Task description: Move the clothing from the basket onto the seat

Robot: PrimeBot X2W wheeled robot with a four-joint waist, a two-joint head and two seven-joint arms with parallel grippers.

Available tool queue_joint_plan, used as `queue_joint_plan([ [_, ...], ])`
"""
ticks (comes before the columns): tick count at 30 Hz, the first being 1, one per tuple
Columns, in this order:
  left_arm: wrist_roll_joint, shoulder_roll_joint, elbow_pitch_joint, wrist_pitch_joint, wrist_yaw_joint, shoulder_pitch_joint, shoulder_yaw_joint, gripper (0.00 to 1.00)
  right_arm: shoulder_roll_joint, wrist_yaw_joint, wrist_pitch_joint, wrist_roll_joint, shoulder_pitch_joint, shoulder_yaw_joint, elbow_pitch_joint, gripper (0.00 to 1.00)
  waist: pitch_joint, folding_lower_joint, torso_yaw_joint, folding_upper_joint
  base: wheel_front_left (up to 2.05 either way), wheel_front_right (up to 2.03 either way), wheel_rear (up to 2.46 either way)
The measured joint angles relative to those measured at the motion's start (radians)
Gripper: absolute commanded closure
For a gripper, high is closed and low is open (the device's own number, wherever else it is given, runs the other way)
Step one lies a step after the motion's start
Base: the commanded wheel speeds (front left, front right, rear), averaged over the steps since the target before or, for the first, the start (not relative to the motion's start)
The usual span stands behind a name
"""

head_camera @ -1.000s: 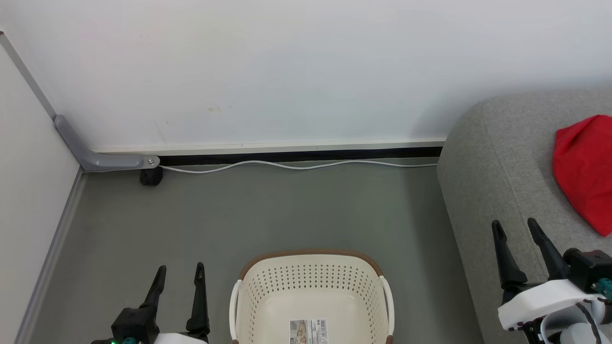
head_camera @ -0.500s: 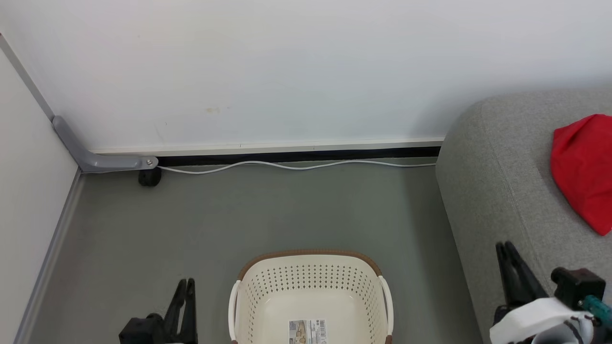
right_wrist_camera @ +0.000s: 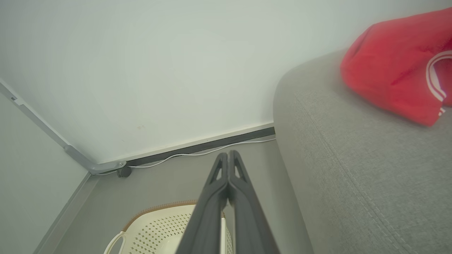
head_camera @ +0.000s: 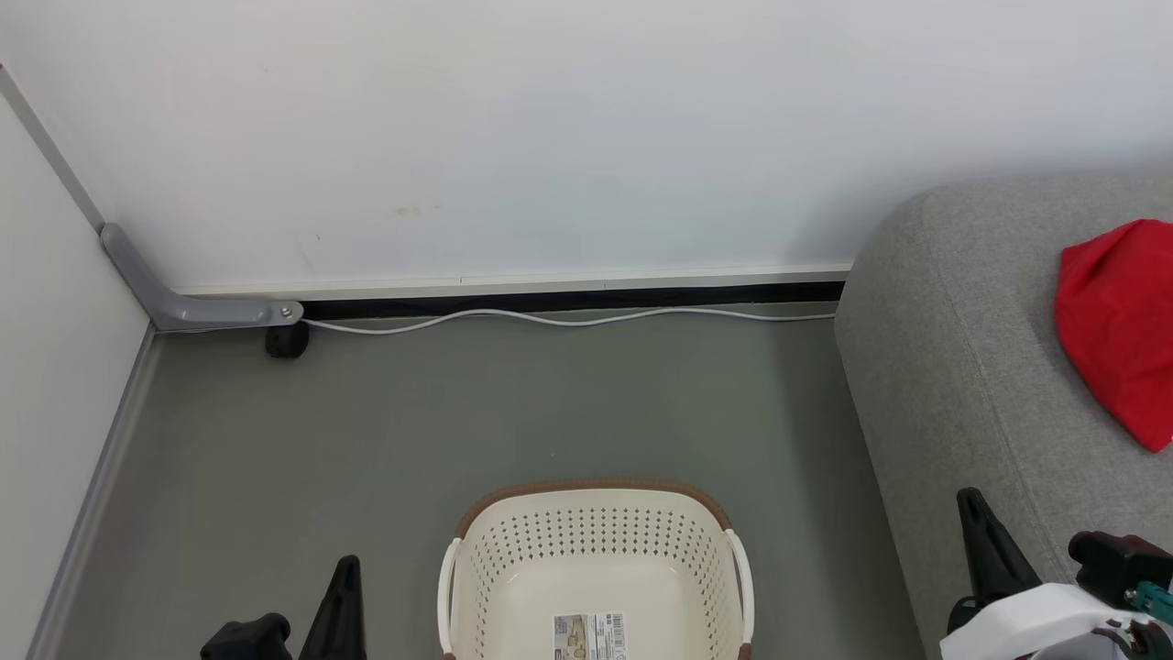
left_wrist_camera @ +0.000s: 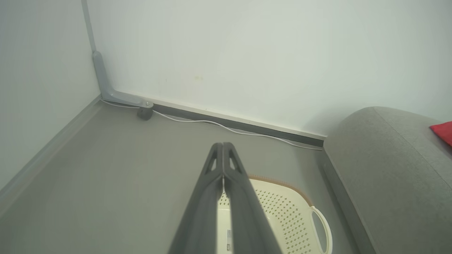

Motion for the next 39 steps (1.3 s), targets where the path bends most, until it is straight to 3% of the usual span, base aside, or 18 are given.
queue_joint_plan([
  [39,-0.416,0.003,-0.007,0.105,-0.065,-0.036,0.063,1.00,0.031,0.000,0.105,0.379,0.000,-0.078,-0.051,1.00,-0.001,-0.0002,-0.001,0.0000,0.00,0.00,0.00],
])
